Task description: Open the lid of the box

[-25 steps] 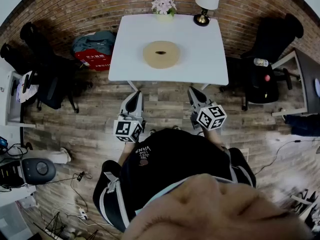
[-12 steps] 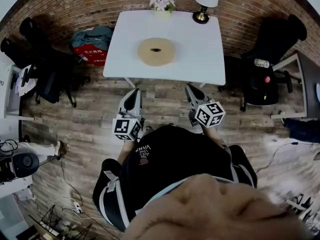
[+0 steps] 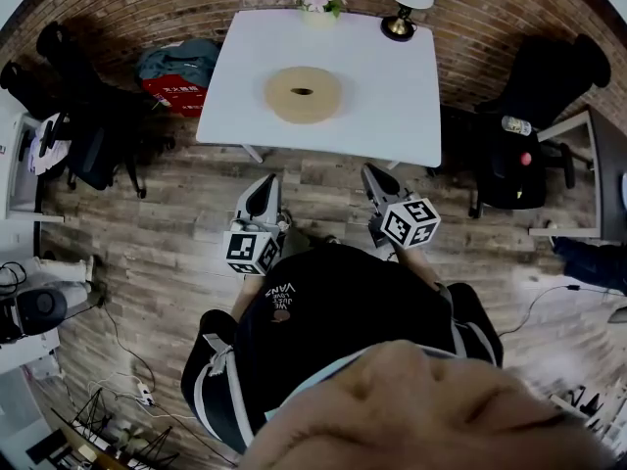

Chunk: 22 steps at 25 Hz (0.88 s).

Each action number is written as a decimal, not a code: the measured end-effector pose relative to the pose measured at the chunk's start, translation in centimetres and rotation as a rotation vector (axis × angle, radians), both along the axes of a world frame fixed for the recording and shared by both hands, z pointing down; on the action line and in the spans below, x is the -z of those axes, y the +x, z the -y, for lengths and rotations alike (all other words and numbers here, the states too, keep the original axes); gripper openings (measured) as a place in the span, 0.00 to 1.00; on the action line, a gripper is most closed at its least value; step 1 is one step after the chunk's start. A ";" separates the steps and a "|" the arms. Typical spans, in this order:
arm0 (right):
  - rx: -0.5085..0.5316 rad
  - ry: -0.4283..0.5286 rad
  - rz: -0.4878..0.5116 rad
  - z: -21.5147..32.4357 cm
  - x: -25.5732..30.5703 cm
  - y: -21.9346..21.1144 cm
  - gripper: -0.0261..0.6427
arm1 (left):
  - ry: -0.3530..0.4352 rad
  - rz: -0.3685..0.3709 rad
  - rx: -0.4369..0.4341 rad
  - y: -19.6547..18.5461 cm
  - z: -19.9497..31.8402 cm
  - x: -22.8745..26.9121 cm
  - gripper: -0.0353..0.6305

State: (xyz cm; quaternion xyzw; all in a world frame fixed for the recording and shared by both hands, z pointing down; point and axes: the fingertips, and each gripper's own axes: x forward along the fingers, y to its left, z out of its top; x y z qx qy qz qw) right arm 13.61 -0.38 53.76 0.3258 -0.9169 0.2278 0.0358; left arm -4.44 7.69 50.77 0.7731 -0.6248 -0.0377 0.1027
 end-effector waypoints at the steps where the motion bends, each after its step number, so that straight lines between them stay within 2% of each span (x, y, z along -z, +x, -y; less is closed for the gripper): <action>1: -0.007 -0.001 0.001 0.3 -0.1 -0.1 0.05 | -0.001 0.001 -0.003 -0.2 0.3 -0.1 0.07; 15: -0.121 -0.018 0.017 4.9 -0.4 -4.4 0.05 | 0.001 0.037 -0.127 -5.1 7.5 0.2 0.07; 22: -0.209 -0.010 0.028 7.0 -0.2 -7.3 0.05 | 0.007 0.052 -0.223 -8.2 11.4 0.0 0.07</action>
